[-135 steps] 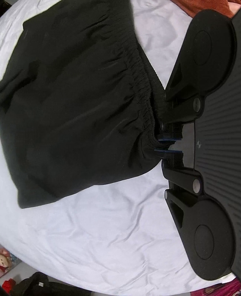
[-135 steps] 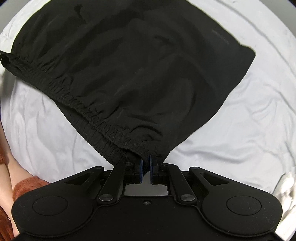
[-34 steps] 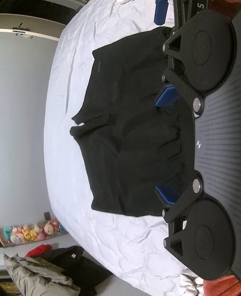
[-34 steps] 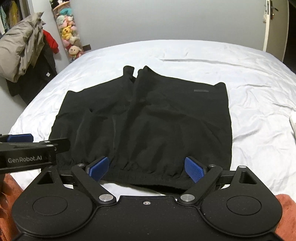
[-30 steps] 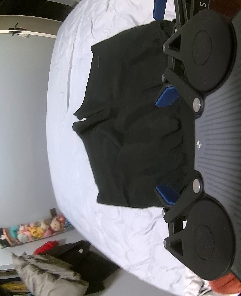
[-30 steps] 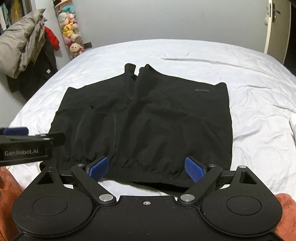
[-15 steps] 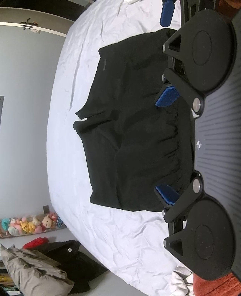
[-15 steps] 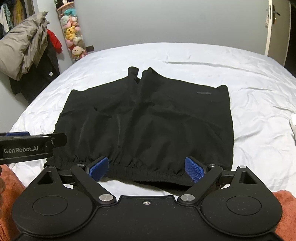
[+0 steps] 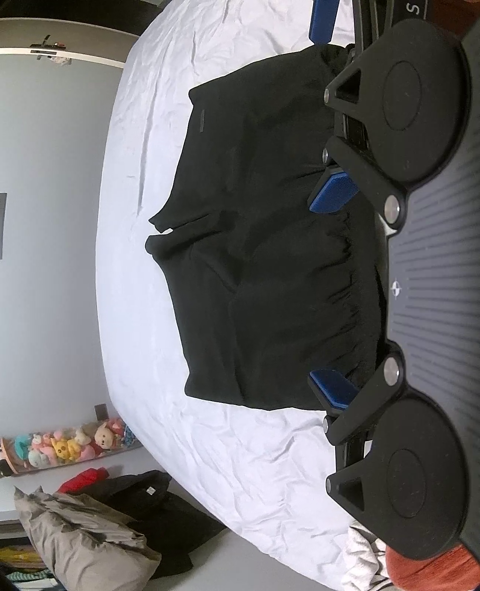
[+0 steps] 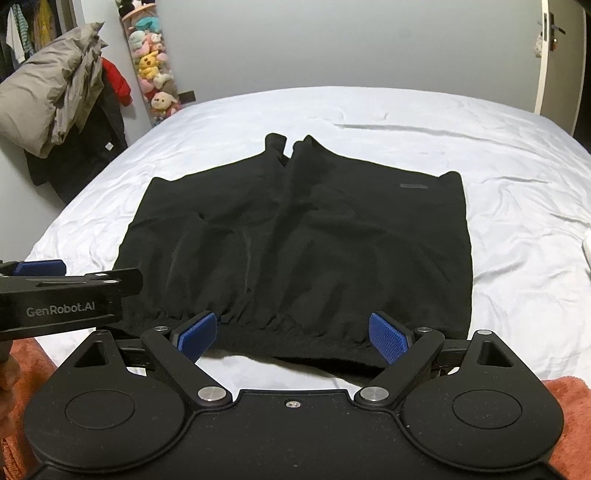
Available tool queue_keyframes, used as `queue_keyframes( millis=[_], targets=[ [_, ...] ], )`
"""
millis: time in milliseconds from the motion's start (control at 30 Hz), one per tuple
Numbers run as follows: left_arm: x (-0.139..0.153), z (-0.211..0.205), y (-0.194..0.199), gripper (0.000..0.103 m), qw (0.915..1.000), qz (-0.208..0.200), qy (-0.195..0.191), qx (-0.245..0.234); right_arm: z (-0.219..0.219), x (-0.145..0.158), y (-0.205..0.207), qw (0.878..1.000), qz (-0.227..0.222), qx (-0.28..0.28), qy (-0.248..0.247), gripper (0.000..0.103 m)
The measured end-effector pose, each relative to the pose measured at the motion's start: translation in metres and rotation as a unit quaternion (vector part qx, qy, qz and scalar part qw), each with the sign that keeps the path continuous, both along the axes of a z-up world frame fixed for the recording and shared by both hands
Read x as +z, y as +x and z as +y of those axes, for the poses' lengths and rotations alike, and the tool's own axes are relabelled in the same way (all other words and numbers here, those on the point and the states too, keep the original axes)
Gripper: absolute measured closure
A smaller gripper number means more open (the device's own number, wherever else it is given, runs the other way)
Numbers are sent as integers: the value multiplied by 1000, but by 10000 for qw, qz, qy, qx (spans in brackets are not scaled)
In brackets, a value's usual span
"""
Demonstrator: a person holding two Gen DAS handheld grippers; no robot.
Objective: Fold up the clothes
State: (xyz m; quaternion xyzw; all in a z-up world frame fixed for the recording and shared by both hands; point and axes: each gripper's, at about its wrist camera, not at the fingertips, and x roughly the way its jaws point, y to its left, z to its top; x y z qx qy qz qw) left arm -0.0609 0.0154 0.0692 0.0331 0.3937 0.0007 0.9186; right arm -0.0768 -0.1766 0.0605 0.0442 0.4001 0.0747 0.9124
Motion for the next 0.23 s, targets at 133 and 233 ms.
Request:
queue_keyframes(
  millis=[133,233],
  targets=[
    [0,0,-1,11,10000,-14,-8,43,1,0,-1,10000,8,32,-5,14],
    [0,0,-1,11,10000,-19,-1,68,2,-1,-1,10000,21,69,-10,14]
  ],
)
